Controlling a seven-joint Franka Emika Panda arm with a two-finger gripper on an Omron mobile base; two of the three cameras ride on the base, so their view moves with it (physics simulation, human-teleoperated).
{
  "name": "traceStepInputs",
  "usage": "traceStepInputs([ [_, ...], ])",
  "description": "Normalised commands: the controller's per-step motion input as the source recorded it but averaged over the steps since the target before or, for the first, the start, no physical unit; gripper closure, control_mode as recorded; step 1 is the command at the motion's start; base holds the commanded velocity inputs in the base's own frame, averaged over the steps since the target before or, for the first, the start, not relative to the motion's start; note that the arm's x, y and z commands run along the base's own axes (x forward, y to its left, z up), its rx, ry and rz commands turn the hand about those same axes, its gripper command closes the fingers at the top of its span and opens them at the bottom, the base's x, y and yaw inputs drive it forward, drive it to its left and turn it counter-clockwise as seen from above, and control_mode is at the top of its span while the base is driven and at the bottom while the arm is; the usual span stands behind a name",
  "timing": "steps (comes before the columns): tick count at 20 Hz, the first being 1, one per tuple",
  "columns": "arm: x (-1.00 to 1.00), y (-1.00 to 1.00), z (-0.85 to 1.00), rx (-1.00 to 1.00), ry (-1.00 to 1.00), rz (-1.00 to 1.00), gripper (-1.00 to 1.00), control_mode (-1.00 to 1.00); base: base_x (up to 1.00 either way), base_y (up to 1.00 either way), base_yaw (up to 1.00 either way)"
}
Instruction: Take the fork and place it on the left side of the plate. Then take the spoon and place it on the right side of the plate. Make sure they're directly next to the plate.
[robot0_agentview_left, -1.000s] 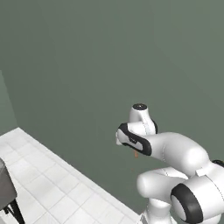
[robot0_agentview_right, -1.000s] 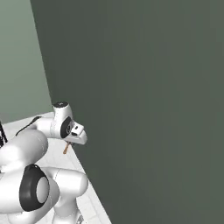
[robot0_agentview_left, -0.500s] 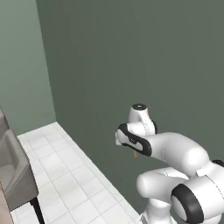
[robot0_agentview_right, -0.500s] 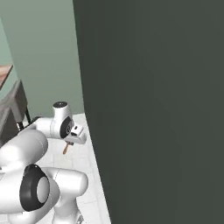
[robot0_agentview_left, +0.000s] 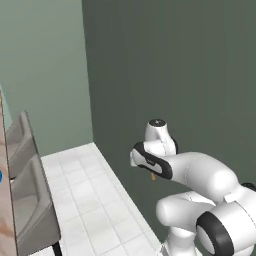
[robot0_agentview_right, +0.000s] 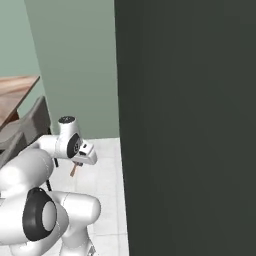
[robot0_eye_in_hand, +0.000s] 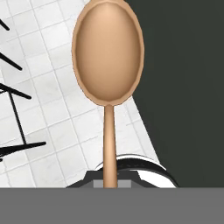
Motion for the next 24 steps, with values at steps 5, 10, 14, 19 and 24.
traceStepInputs([
  [5, 0.00, 0.00, 0.00, 0.00, 0.00, 0.00, 1.00, 1.00, 0.79, -0.13, 0.31],
  [10, 0.00, 0.00, 0.00, 0.00, 0.00, 0.00, 1.00, 1.00, 0.79, -0.13, 0.32],
  [14, 0.00, 0.00, 0.00, 0.00, 0.00, 0.00, 1.00, 1.00, 0.79, -0.12, 0.32],
  [19, 0.00, 0.00, 0.00, 0.00, 0.00, 0.00, 1.00, 1.00, 0.78, -0.12, 0.33],
  [24, 0.00, 0.00, 0.00, 0.00, 0.00, 0.00, 1.00, 1.00, 0.78, -0.10, 0.34],
])
